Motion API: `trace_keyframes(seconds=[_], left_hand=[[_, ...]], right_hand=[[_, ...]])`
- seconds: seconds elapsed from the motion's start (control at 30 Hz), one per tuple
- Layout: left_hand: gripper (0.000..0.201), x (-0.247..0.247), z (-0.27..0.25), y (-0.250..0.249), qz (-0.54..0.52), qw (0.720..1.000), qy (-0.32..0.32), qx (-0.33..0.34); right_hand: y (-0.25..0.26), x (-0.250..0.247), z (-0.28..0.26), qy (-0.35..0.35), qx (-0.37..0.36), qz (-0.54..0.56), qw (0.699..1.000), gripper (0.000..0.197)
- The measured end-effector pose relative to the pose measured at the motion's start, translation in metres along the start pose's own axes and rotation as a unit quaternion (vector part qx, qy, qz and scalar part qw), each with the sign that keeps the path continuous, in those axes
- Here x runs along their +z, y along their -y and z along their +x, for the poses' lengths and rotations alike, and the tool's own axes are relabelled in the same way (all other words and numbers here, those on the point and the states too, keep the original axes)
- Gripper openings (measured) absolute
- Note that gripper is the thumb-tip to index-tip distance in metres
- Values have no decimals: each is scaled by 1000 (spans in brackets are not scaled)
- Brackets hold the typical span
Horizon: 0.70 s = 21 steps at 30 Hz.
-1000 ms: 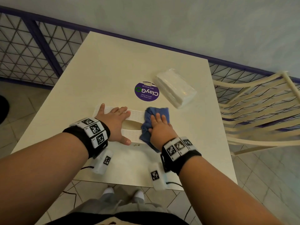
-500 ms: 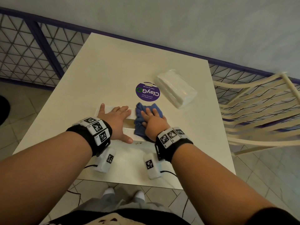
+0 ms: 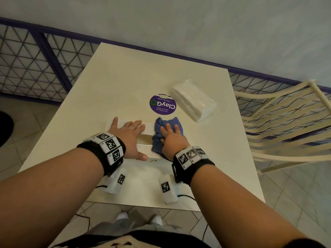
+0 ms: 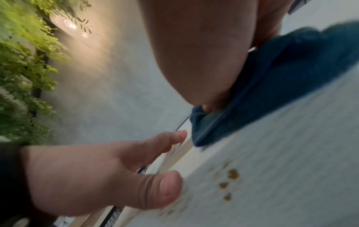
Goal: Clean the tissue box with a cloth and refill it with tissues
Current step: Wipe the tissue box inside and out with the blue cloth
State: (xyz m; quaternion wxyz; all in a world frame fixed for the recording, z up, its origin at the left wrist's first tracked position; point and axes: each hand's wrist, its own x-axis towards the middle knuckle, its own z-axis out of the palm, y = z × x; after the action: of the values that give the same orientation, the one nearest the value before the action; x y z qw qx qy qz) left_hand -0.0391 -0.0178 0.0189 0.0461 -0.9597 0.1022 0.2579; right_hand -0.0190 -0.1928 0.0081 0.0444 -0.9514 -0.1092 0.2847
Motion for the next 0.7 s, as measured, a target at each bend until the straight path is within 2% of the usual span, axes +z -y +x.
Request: trace_keyframes(seconds=[0.07, 0.17, 0.3, 0.37, 0.4, 0.47, 0.53, 0.6, 0.7], left_hand=[[113, 1, 0, -1, 5, 1000, -7, -5], [112, 1, -1, -5, 19, 1000, -13, -6], [110, 1, -2, -7, 10, 1000, -10, -7], [103, 2, -6, -5, -20, 998, -64, 6], [91, 4, -9, -2, -37, 993, -111, 21], [58, 5, -14, 10, -43, 981, -178, 64], [40, 5, -18, 23, 3, 984, -148, 99], [46, 6, -17, 30, 93, 985, -80, 121], [54, 5, -13, 21, 170, 973, -60, 146]], right_hand=[[-9, -2, -11, 11, 25, -18, 999, 68], [-20, -12, -26, 4, 18, -101, 995, 43], [-47, -36, -33, -34, 117, 29, 992, 28], [-68, -44, -36, -67, 159, 104, 980, 30], [-78, -45, -39, -91, 170, 134, 972, 31], [-96, -42, -46, -154, 179, 207, 949, 32], [-107, -32, -53, -202, 190, 280, 919, 30], [-108, -18, -55, -216, 207, 352, 887, 30], [-101, 1, -52, -217, 217, 472, 827, 32]])
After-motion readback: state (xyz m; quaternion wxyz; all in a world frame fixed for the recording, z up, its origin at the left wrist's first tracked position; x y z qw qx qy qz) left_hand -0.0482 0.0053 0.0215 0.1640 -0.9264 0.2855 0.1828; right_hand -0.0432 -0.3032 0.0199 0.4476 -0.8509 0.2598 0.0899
